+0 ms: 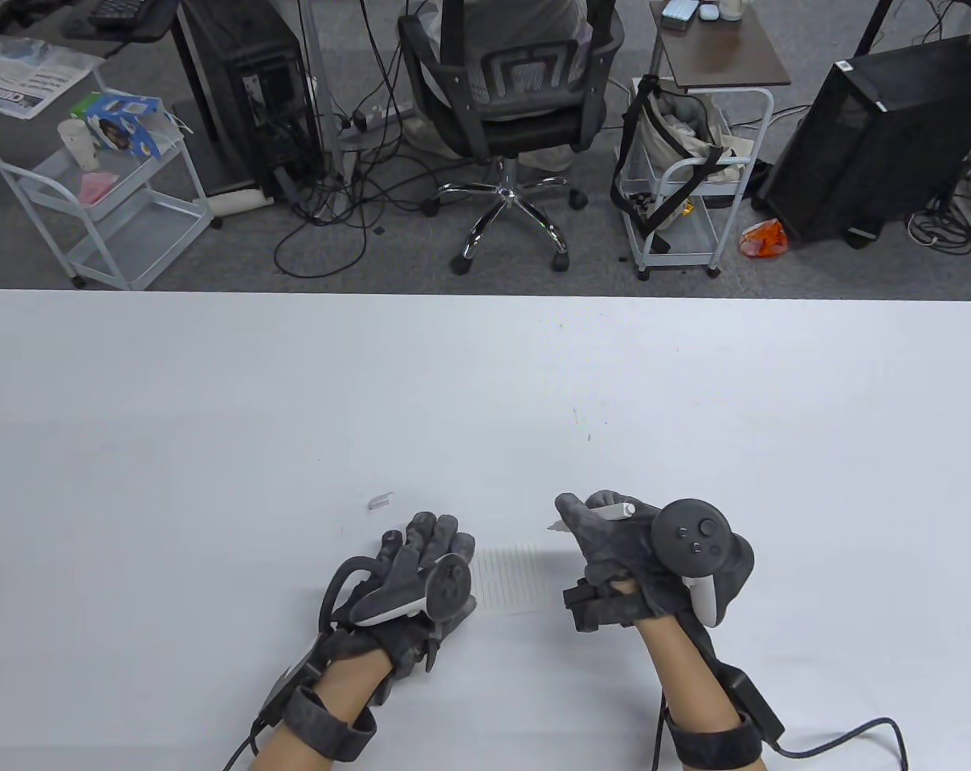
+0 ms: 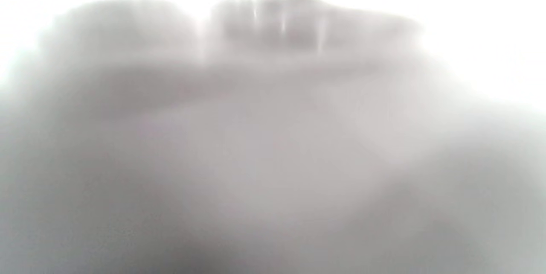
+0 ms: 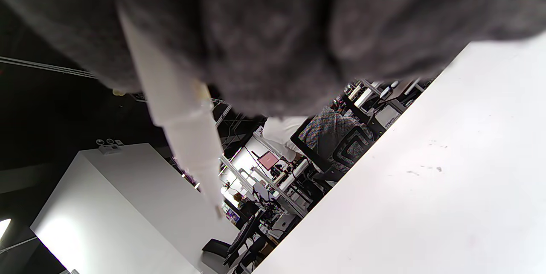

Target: Squeeze and apply correction pen on text

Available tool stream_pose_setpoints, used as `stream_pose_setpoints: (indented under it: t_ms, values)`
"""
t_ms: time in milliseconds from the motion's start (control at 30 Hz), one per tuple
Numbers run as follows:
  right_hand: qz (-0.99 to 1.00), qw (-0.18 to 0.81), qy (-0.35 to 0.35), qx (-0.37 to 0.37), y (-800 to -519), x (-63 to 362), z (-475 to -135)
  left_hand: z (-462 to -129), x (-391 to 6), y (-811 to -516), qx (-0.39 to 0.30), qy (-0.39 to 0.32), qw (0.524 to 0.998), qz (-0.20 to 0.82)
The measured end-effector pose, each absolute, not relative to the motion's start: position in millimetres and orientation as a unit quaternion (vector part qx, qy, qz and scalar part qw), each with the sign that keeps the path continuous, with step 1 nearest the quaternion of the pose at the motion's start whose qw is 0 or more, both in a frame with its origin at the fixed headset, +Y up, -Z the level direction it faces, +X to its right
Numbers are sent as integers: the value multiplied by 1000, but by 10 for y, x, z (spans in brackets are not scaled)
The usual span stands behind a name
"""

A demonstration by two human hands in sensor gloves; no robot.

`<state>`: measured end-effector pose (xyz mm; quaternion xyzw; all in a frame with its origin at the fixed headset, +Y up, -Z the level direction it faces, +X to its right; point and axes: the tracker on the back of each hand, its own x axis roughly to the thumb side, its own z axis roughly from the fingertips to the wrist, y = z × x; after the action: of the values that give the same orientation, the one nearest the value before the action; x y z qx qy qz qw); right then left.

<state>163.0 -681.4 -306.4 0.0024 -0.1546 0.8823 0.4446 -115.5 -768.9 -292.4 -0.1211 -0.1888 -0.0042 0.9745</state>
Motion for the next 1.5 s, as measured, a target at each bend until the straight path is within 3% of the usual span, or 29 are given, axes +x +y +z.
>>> stream_pose_setpoints:
  t_ms: [267,433,700,1033,1133,1500]
  values:
    - [869,473,-148,-13,-6835,1718,-3087,-3182,-1675,-7280,-90,-92,992,0]
    - [868,474,-145,-17,-6836,1732,-3085,-3379,-1902,-7198,-88,-35,995,-37]
    - [871,470,-140,-15,-6850,1700,-3090,-3662,-2068,-7411,-112,20,993,-33]
    - [872,473,-125,-13,-6889,1688,-3116,-3864,-1888,-7726,-138,37,988,-64]
    - [871,475,-127,-7,-6873,1670,-3102,-3877,-1893,-7723,-141,46,989,-23]
    - [870,476,-127,-1,-6878,1647,-3089,-3823,-1731,-7706,-111,18,992,-49]
